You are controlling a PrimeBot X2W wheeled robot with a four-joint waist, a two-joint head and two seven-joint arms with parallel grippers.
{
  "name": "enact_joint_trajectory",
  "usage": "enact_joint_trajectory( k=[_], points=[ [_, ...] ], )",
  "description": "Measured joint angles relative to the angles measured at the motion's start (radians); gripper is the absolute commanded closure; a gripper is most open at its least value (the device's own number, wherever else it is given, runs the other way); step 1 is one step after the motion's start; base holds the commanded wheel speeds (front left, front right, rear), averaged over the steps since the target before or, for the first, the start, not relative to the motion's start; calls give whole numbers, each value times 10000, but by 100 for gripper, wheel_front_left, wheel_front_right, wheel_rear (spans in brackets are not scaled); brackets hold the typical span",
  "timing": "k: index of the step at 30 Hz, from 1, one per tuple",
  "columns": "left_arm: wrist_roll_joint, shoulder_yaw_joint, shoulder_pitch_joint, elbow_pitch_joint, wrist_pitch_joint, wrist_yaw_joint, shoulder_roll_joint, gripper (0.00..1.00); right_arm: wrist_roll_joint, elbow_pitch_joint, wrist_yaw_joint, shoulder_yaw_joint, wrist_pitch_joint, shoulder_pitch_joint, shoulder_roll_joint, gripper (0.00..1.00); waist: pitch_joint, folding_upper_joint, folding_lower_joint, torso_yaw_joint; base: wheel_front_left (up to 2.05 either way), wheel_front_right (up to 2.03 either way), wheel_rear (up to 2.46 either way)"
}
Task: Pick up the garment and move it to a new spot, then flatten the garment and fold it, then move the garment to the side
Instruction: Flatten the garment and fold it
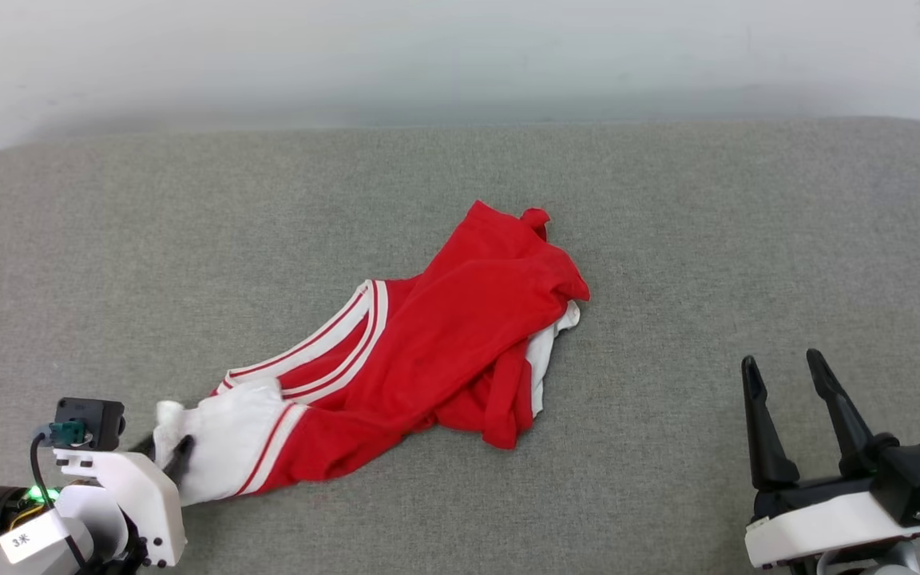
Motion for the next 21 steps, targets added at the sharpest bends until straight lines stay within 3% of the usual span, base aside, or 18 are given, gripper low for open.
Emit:
enact_joint_trajectory(
  k=[4,9,17,21],
  points=[
    [232,245,6,61,-686,332,-125,0,12,79,0,-13,0,112,0,0,-257,0,0,42,0,0,0],
    [892,1003,230,-491,-1022,1051,-182,0,27,117,0,-73,0,361,0,0,-633,0,0,124,0,0,0],
    [3712,3939,2220,-3018,-1057,2815,-943,0,6,86,0,-278,0,534,0,0,-1132,0,0,313,0,0,0],
    [5244,5248,3474,-4169,-1058,3480,-1503,0,-50,31,0,-418,0,529,-2,0,-1290,0,0,387,0,0,0]
  ],
)
